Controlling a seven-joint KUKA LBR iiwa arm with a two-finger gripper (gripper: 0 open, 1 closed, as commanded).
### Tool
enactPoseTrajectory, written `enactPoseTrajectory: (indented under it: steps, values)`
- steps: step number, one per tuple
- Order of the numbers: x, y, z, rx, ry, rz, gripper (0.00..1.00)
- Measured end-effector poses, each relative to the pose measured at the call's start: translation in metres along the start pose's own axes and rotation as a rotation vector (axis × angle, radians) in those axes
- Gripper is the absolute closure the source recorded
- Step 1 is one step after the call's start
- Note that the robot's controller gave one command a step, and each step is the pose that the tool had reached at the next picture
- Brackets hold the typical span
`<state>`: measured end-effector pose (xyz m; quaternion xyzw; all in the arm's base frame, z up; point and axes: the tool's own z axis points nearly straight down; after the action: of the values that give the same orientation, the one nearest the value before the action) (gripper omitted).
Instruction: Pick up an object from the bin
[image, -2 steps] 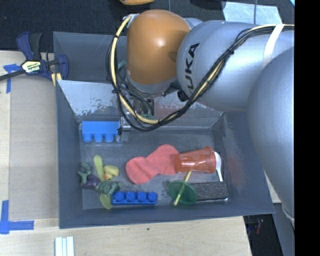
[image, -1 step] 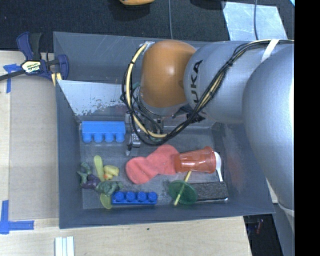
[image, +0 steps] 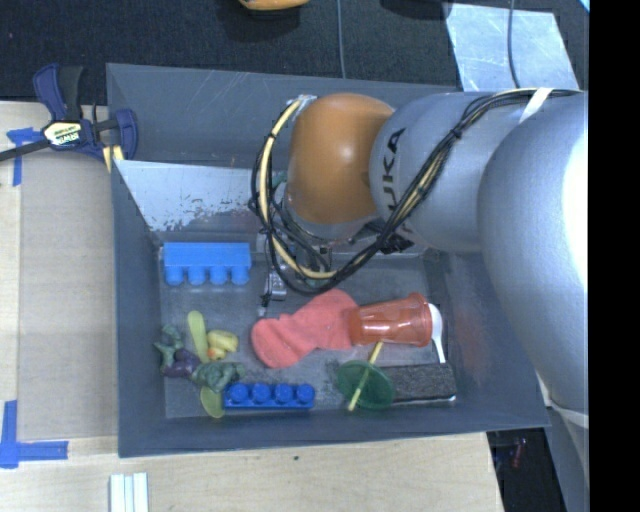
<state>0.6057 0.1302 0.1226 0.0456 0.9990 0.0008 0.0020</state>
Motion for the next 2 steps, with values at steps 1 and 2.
enactPoseTrajectory:
  steps: [1,2]
  values:
    - [0.003,-0.045,0.053,0.000,0.000,-0.080,0.00]
    - [0.015,-0.060,0.048,-0.003,-0.008,-0.247,0.00]
